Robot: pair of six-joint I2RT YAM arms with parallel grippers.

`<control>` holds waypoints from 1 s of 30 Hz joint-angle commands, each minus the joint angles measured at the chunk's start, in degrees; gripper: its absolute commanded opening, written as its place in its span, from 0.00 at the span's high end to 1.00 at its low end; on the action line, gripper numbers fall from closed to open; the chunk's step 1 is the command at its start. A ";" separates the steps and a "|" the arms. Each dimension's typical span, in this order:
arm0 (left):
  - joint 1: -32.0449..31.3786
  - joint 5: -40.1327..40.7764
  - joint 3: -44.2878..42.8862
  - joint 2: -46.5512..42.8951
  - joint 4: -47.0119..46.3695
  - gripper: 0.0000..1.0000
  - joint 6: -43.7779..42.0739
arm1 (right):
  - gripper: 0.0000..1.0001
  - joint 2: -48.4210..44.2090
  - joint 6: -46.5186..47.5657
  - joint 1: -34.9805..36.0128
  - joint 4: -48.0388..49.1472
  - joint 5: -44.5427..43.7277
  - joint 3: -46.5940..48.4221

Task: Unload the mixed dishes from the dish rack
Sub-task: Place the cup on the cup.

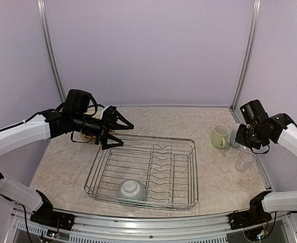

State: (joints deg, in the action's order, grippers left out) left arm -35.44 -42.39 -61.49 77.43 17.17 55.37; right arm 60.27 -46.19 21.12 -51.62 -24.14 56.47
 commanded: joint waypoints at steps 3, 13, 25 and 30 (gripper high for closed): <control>-0.66 1.31 -2.55 0.65 2.42 0.02 -2.34 | 1.00 -3.54 -5.77 -1.83 -2.80 -0.98 -2.58; -1.88 2.06 -2.93 0.54 3.84 0.02 -3.19 | 1.00 -3.89 -5.76 -5.50 -0.89 0.61 -5.43; -2.65 3.42 -4.75 1.50 6.71 0.02 -4.71 | 1.00 -1.24 -3.93 -9.94 3.88 4.96 -9.68; -3.35 3.75 -5.81 2.53 7.70 0.02 -5.44 | 1.00 -0.06 -3.19 -11.30 5.47 6.00 -10.38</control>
State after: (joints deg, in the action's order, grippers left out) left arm -38.04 -39.57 -65.34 78.89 22.81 51.77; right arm 59.33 -50.59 11.35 -48.51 -19.05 47.05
